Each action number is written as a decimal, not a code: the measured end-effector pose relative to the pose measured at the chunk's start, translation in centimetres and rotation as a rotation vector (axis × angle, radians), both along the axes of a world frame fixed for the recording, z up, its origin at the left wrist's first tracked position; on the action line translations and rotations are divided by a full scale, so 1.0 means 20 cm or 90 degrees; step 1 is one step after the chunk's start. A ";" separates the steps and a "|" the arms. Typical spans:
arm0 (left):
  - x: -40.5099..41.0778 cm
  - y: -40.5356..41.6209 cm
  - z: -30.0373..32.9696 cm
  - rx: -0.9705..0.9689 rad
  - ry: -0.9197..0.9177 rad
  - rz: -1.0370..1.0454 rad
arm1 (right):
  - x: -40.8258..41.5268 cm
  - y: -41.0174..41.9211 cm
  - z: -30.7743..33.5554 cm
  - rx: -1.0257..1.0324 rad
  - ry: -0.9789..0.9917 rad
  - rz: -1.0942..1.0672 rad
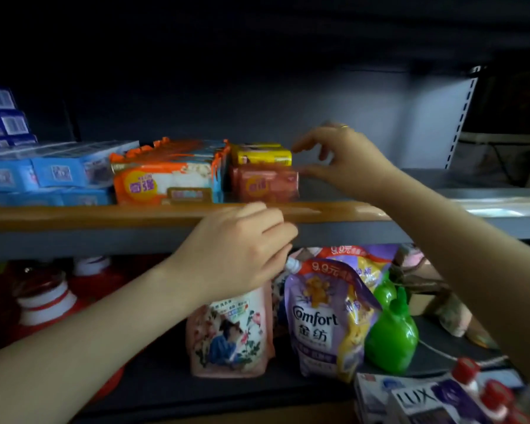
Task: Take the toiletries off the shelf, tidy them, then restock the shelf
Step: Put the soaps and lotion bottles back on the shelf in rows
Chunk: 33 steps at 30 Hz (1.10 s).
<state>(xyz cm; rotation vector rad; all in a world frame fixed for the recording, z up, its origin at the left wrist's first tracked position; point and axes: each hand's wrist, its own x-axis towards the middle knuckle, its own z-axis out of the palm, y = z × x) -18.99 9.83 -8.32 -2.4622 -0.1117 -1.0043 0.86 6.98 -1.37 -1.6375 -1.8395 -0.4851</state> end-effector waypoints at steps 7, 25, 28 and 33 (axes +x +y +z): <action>0.06 -0.19 -0.66 -0.305 0.268 0.013 | -0.02 -0.53 -0.41 -0.102 -0.008 0.014; 0.23 -0.23 -1.25 -0.823 0.380 0.075 | -0.28 -0.81 -1.16 -0.597 -0.097 0.038; 0.20 -0.21 -1.24 -0.771 0.373 0.062 | -0.30 -0.80 -1.26 -0.616 -0.125 0.001; 0.09 -0.10 -1.17 -0.680 0.391 0.031 | -0.32 -0.75 -1.37 -0.657 -0.109 -0.103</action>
